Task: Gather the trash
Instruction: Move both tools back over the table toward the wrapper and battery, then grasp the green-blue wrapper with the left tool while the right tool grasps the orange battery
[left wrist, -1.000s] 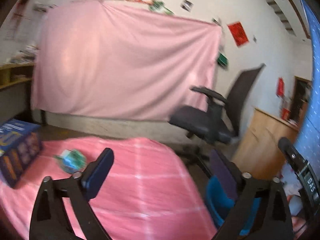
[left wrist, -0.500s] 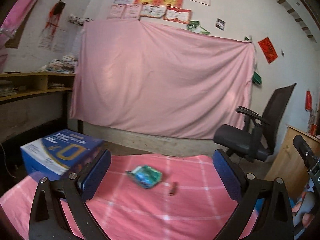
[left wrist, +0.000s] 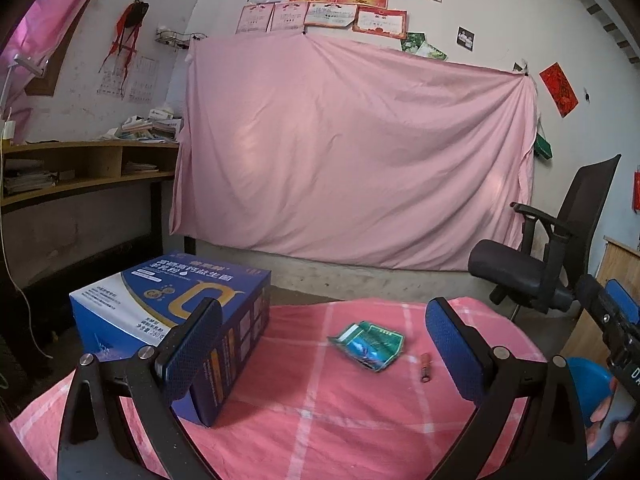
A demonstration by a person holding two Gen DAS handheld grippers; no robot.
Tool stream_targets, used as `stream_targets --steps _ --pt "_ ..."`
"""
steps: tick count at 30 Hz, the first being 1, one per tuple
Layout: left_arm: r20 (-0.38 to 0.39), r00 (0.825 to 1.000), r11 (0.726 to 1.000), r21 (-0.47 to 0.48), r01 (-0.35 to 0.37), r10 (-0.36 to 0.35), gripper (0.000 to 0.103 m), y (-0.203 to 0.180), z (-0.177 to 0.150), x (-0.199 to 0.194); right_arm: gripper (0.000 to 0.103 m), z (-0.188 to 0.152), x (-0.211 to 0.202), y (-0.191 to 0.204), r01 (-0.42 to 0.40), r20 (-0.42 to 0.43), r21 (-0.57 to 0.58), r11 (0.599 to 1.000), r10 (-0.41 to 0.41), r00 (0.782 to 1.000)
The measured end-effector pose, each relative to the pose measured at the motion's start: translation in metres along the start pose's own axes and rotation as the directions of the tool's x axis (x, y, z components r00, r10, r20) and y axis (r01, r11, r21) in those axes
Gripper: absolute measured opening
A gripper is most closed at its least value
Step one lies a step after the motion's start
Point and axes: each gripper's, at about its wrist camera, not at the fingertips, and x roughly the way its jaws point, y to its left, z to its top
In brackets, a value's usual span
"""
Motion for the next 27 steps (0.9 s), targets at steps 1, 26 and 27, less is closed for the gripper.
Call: stream_targets --steps 1,26,27 --pt "0.000 1.000 1.000 0.001 0.000 0.000 0.100 0.000 0.000 0.001 0.103 -0.002 0.003 0.003 -0.003 -0.007 -0.009 1.000 0.003 1.000" --pt "-0.210 0.973 0.990 0.078 0.114 -0.096 0.077 -0.019 -0.008 0.073 0.103 -0.037 0.069 -0.003 -0.004 -0.328 0.015 1.000 0.009 0.945" --pt "-0.233 0.967 0.990 0.077 0.121 -0.100 0.068 -0.021 -0.008 0.078 0.101 -0.038 0.072 -0.003 -0.007 -0.340 0.020 1.000 0.014 0.940"
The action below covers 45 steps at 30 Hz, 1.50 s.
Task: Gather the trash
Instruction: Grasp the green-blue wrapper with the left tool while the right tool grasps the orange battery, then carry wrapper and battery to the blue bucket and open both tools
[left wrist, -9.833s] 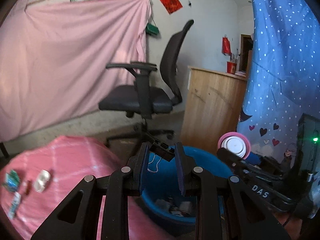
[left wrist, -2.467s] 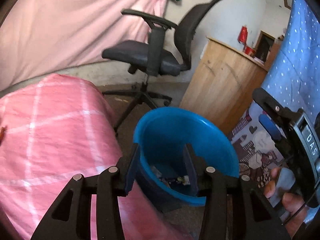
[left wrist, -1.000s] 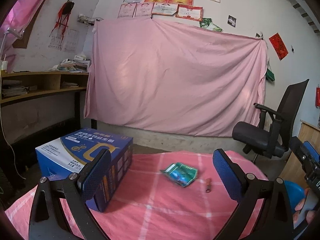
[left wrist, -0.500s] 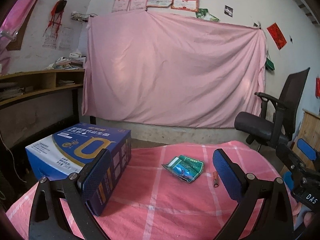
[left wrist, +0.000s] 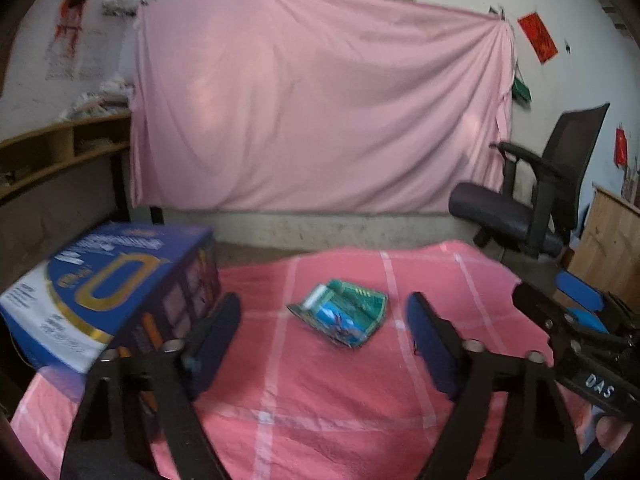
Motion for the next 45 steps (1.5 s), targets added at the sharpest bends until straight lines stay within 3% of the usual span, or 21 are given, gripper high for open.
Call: stream_targets --steps 3,5,11,16,20,22,28,33,36,39,45 --pt "-0.097 0.995 0.999 -0.024 0.028 -0.030 0.055 0.001 0.002 0.021 0.091 0.000 0.016 -0.001 -0.036 -0.074 0.016 0.999 0.037 0.997" --pt "-0.140 0.989 0.998 -0.055 0.042 -0.050 0.051 0.003 0.004 0.030 0.085 -0.001 0.025 0.000 -0.052 -0.116 0.021 0.998 0.054 0.992" --pt "-0.216 0.974 0.990 -0.129 0.048 -0.075 0.045 0.009 0.006 0.049 0.074 -0.004 0.040 0.008 -0.098 -0.189 0.009 0.995 0.098 0.977" --pt "-0.266 0.959 0.980 -0.193 0.044 -0.095 0.031 0.018 0.005 0.060 0.066 -0.009 0.055 0.024 -0.149 -0.271 -0.035 0.988 0.134 0.953" --pt "-0.266 0.957 0.971 -0.231 0.056 -0.118 0.023 0.026 0.007 0.059 0.059 -0.012 0.059 0.030 -0.185 -0.304 -0.047 0.982 0.162 0.939" --pt "-0.271 0.954 0.966 -0.252 0.060 -0.130 0.011 0.032 0.007 0.060 0.059 -0.013 0.061 0.032 -0.195 -0.314 -0.051 0.979 0.169 0.934" --pt "-0.255 0.953 0.949 -0.305 0.085 -0.167 0.006 0.046 0.009 0.058 0.058 -0.017 0.076 0.040 -0.226 -0.389 -0.056 0.973 0.187 0.902" --pt "-0.248 0.954 0.947 -0.311 0.086 -0.168 0.005 0.050 0.009 0.055 0.058 -0.015 0.088 0.034 -0.233 -0.409 0.008 0.973 0.215 0.887" --pt "-0.245 0.955 0.947 -0.309 0.084 -0.165 0.004 0.045 0.010 0.058 0.055 -0.015 0.090 0.033 -0.221 -0.414 0.014 0.975 0.207 0.886" --pt "-0.240 0.957 0.949 -0.304 0.086 -0.164 0.003 0.044 0.010 0.057 0.035 -0.016 0.090 0.031 -0.203 -0.413 0.014 0.979 0.191 0.891" --pt "-0.192 0.972 0.965 -0.245 0.088 -0.138 0.000 0.034 0.011 0.039 0.034 -0.017 0.079 0.028 -0.203 -0.399 0.017 0.979 0.193 0.896"
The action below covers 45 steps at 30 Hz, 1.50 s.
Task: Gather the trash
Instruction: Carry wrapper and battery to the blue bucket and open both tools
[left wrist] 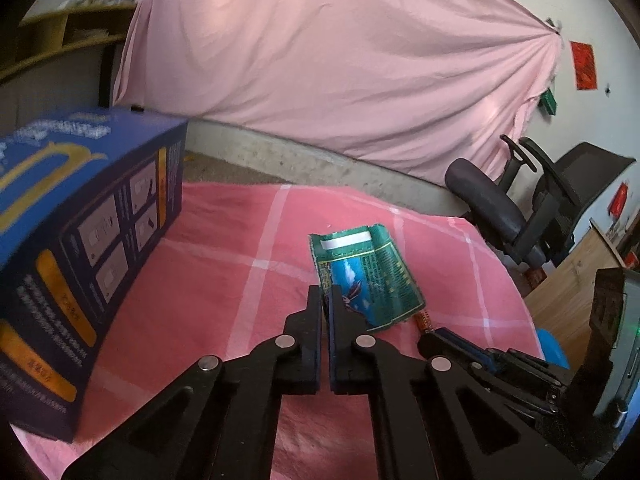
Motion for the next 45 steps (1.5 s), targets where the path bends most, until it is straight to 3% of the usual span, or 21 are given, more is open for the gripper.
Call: stream_targets --steps 10,14,21,25,30,34,40,45 --pt "0.067 0.997 0.996 0.084 -0.043 0.037 0.000 -0.022 -0.013 -0.025 0.034 -0.022 -0.041 -0.003 0.005 0.110 -0.020 1.000 -0.002 0.994" --pt "0.083 0.995 0.992 0.116 -0.057 0.048 0.000 -0.031 -0.015 -0.034 0.034 -0.031 -0.070 -0.011 -0.010 0.219 -0.014 1.000 0.013 0.976" --pt "0.152 0.988 0.983 0.180 -0.023 -0.004 0.000 -0.072 -0.014 -0.053 0.034 -0.042 -0.118 -0.022 0.049 0.406 -0.005 0.999 -0.043 0.913" --pt "0.196 0.978 0.969 0.244 0.022 -0.072 0.000 -0.108 -0.015 -0.064 0.034 -0.049 -0.152 -0.038 0.116 0.503 0.037 0.993 -0.118 0.856" --pt "0.241 0.954 0.929 0.362 0.082 -0.179 0.000 -0.167 -0.020 -0.075 0.034 -0.066 -0.199 -0.063 0.222 0.592 0.114 0.968 -0.245 0.768" --pt "0.249 0.933 0.887 0.443 0.130 -0.261 0.000 -0.211 -0.028 -0.080 0.034 -0.077 -0.228 -0.085 0.268 0.612 0.175 0.947 -0.318 0.724" --pt "0.189 0.918 0.840 0.498 0.217 -0.349 0.000 -0.269 -0.044 -0.070 0.034 -0.095 -0.260 -0.122 0.311 0.593 0.286 0.906 -0.423 0.685" --pt "0.113 0.914 0.810 0.514 0.282 -0.390 0.000 -0.307 -0.060 -0.058 0.035 -0.116 -0.278 -0.150 0.338 0.528 0.373 0.864 -0.497 0.688"
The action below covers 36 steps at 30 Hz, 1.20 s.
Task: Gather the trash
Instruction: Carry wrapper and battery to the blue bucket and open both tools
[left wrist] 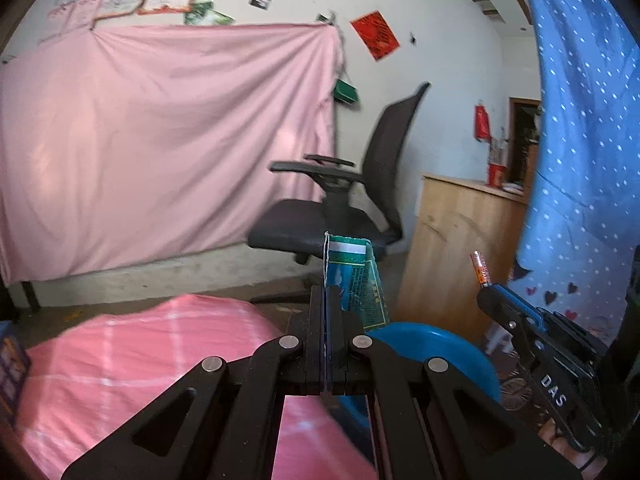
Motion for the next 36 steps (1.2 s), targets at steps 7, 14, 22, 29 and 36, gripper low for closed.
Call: stream_targets --steps 7,14,22,29,36 --pt "-0.091 0.993 0.997 -0.012 0.079 -0.080 0.000 -0.036 -0.016 0.032 0.035 -0.007 0.011 -0.033 0.095 -0.113 0.048 0.994 -0.089 0.990" --pt "-0.180 0.976 0.992 -0.035 0.119 -0.124 0.000 -0.043 -0.036 0.058 0.035 -0.018 0.024 -0.052 0.136 -0.208 0.057 0.989 -0.121 0.971" --pt "-0.258 0.955 0.989 -0.050 0.138 -0.147 0.000 -0.047 -0.052 0.077 0.035 -0.024 0.035 -0.060 0.139 -0.262 0.071 0.988 -0.116 0.958" --pt "-0.307 0.942 0.990 -0.058 0.128 -0.140 0.000 -0.043 -0.060 0.086 0.035 -0.030 0.047 -0.066 0.157 -0.315 0.066 0.985 -0.129 0.940" --pt "-0.343 0.931 0.992 -0.051 0.113 -0.124 0.000 -0.041 -0.065 0.089 0.035 -0.036 0.054 -0.072 0.165 -0.341 0.073 0.984 -0.131 0.931"
